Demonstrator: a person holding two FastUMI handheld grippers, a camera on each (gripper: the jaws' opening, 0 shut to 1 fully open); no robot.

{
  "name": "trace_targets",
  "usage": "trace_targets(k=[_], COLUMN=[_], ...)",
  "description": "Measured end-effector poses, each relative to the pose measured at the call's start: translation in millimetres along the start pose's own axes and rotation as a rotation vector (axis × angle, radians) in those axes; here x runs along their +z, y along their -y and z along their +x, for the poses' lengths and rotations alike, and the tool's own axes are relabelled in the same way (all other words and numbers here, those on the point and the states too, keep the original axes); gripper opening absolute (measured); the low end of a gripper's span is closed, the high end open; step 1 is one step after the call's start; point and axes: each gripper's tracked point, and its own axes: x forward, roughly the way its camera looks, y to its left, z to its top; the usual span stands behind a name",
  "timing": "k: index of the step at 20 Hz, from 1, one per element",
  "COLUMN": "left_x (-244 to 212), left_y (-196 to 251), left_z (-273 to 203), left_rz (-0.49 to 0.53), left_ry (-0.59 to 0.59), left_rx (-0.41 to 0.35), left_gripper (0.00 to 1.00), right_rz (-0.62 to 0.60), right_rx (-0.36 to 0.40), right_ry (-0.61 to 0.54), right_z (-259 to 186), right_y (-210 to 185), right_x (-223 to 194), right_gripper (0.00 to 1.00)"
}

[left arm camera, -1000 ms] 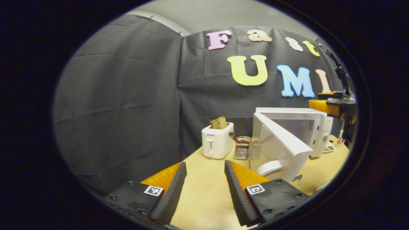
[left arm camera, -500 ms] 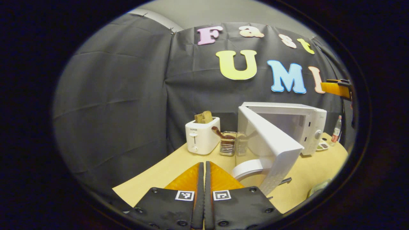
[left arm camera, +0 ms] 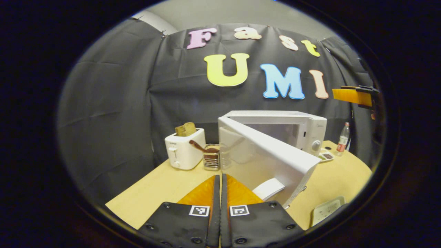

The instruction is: Open the microwave oven with the left hand, put the food in, and close the microwave oven.

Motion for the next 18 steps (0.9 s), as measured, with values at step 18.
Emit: trace_targets(k=[18], left_x=[52.2], left_y=[163.2], left_z=[58.1], left_rz=[0.093], left_ry=[0.062], left_rx=[-0.362], left_gripper=[0.07], right_rz=[0.043], right_rx=[-0.295], right_ry=[-0.083], right_z=[-81.3], right_y=[105.4], right_x=[-30.2], right_gripper=[0.97])
